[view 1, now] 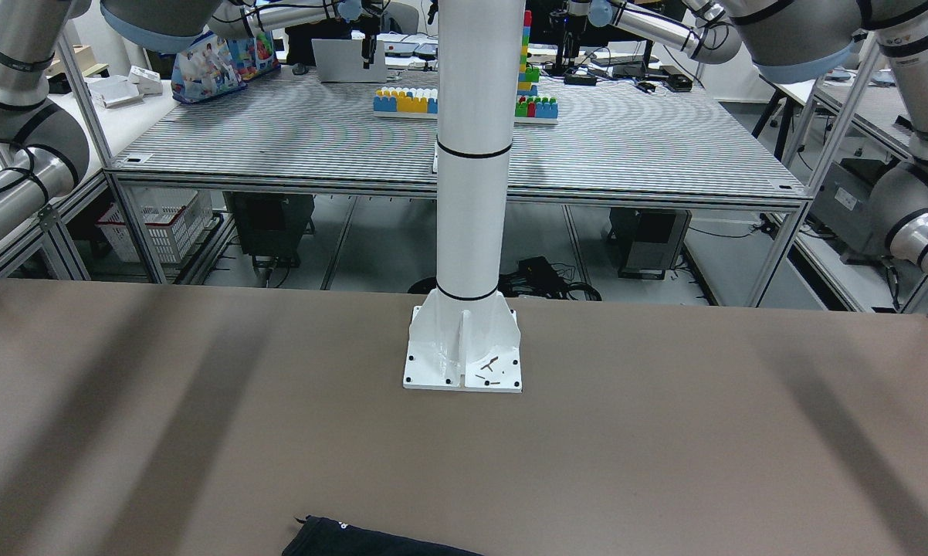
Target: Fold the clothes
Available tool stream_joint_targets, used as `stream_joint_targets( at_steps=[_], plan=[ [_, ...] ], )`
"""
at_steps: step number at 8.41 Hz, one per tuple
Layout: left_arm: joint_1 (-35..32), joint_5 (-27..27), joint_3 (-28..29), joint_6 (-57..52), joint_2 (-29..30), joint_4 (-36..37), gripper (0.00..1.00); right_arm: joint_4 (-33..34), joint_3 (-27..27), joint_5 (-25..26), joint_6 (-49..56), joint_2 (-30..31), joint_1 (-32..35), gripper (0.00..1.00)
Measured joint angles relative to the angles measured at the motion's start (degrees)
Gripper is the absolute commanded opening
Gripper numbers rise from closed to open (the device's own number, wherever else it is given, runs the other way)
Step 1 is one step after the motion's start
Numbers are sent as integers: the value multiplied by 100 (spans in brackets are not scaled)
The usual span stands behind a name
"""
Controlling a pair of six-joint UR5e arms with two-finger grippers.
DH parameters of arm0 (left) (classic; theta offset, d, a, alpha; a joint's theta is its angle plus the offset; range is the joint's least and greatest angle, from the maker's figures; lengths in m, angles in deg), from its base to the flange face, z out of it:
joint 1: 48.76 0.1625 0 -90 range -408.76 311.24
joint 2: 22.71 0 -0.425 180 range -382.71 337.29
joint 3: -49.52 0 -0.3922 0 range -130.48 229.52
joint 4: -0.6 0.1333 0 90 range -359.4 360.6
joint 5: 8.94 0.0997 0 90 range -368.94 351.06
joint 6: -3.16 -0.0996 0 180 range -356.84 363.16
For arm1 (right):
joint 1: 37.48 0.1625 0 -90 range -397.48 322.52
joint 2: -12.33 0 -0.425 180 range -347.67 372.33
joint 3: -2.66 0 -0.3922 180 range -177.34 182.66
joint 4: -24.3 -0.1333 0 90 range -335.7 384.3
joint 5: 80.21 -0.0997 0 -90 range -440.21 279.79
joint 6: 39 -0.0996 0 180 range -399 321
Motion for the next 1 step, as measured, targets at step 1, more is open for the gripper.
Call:
stream_joint_targets(
  at_steps=[1],
  plan=[
    [-68,89,-88,-29,-59,-40,100,-22,61,174,-7,59,1,95]
  ],
)
